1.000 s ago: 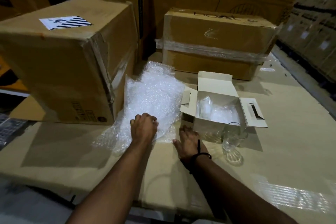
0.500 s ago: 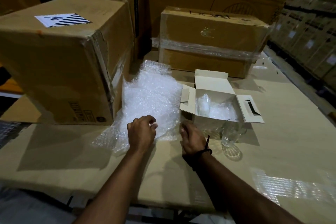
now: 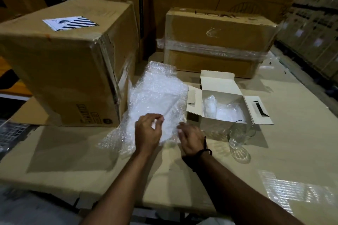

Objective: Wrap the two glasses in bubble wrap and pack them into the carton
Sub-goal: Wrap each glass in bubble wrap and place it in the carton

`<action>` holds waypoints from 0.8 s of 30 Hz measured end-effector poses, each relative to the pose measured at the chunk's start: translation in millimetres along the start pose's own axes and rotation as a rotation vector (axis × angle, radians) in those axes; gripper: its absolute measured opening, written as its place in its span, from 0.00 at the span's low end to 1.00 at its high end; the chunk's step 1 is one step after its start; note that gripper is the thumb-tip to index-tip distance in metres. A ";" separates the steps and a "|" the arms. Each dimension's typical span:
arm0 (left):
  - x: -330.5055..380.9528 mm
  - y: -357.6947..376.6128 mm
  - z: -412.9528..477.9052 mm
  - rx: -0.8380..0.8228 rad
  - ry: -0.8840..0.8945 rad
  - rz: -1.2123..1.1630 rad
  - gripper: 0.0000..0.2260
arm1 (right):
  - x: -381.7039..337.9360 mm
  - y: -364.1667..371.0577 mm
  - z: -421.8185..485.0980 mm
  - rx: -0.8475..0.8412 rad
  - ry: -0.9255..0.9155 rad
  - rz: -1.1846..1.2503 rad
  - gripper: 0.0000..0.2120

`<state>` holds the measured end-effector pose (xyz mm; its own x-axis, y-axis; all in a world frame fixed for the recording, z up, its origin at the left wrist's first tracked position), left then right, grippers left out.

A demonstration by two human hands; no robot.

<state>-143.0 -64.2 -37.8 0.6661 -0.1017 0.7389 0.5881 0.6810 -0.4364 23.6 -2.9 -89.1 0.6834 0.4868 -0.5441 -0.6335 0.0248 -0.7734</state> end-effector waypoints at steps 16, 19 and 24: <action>42.5 7.5 -53.3 -0.187 0.327 0.016 0.08 | 7.5 -68.3 6.7 -0.403 0.461 0.442 0.13; 46.9 24.5 -55.9 -0.303 0.340 0.102 0.14 | 20.0 -79.7 -8.7 -0.502 0.448 0.182 0.13; 42.7 71.9 -83.6 -0.860 0.247 0.388 0.30 | 29.8 -86.6 -31.2 -0.688 0.436 -0.105 0.25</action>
<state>-33.9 -80.2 -80.5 0.9038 -0.1984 0.3791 0.3765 -0.0523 -0.9249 110.2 -17.8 -48.5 0.8962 0.1249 -0.4256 -0.2910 -0.5587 -0.7766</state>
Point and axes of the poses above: each hand's wrist, its own z-axis towards the middle knuckle, its own y-axis out of the palm, x = y × z, the point moved 7 cm from there along z, towards the middle knuckle, and after that the axes turned 2 degrees about z, right-handed, at the moved point
